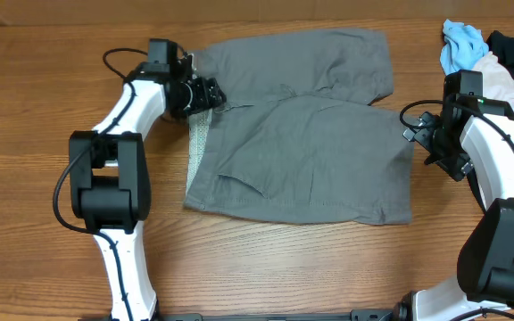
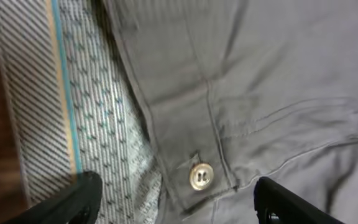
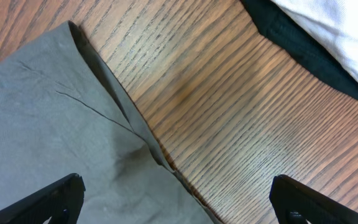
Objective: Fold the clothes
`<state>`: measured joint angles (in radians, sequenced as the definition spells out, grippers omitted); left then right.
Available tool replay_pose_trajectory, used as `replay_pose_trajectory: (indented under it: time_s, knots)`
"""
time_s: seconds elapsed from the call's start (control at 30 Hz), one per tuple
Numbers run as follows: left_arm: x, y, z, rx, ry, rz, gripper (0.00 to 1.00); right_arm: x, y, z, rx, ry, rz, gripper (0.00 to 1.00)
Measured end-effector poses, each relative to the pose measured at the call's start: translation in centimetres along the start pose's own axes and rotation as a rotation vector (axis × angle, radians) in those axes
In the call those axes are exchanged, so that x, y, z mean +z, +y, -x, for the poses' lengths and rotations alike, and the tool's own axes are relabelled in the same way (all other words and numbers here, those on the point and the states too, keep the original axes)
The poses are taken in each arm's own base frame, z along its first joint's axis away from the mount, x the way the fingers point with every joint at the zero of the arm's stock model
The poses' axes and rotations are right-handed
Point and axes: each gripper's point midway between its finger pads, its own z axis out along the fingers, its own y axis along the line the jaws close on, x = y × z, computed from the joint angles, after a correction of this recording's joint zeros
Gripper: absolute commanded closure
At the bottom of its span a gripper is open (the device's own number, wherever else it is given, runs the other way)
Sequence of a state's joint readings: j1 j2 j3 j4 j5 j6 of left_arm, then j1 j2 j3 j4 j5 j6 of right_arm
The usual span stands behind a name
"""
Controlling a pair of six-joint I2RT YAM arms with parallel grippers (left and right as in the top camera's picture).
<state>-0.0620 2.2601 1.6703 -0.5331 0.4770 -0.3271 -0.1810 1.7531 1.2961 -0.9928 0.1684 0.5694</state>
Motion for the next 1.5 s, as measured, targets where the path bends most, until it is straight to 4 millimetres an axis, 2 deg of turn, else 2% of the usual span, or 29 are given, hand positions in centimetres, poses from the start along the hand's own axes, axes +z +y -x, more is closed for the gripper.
replay_pose_trajectory:
  time_s: [0.17, 0.63, 0.7, 0.73, 0.77, 0.83, 0.93, 1.07, 1.37, 1.5]
  knots:
    - [0.5, -0.5, 0.1, 0.006, 0.002, -0.052, 0.22, 0.0, 0.0, 0.0, 0.0, -0.001, 0.0, 0.0]
    - [1.5, -2.4, -1.0, 0.037, 0.031, -0.073, 0.25, 0.0, 0.0, 0.0, 0.0, -0.001, 0.001, 0.0]
    - [1.6, -2.3, -1.1, 0.038, 0.031, -0.062, 0.32, 0.0, 0.0, 0.0, 0.0, -0.001, 0.0, 0.0]
    - [1.6, -2.1, -1.1, 0.034, 0.031, -0.055, 0.41, 0.0, 0.0, 0.0, 0.0, -0.001, 0.0, 0.0]
    - [1.6, -2.1, -1.1, 0.028, 0.032, -0.048, 0.56, 0.0, 0.0, 0.0, 0.0, -0.001, 0.0, 0.0]
    - [1.6, -1.7, -1.3, 0.021, 0.035, -0.032, 0.69, 0.0, 0.0, 0.0, 0.0, -0.001, 0.001, 0.0]
    - [1.8, -1.4, -1.5, 0.016, 0.045, -0.019, 0.75, 0.0, 0.0, 0.0, 0.0, -0.001, 0.0, 0.0]
    - [1.8, -1.1, -1.8, 0.008, 0.053, -0.009, 0.94, 0.0, 0.0, 0.0, 0.0, -0.001, 0.0, 0.0]
    - [1.7, -1.9, -2.1, 0.003, 0.071, -0.055, 0.96, 0.0, 0.0, 0.0, 0.0, -0.001, 0.001, 0.0]
    - [0.6, -2.5, -2.2, -0.007, 0.085, -0.083, 0.96, 0.0, 0.0, 0.0, 0.0, -0.001, 0.0, 0.0]
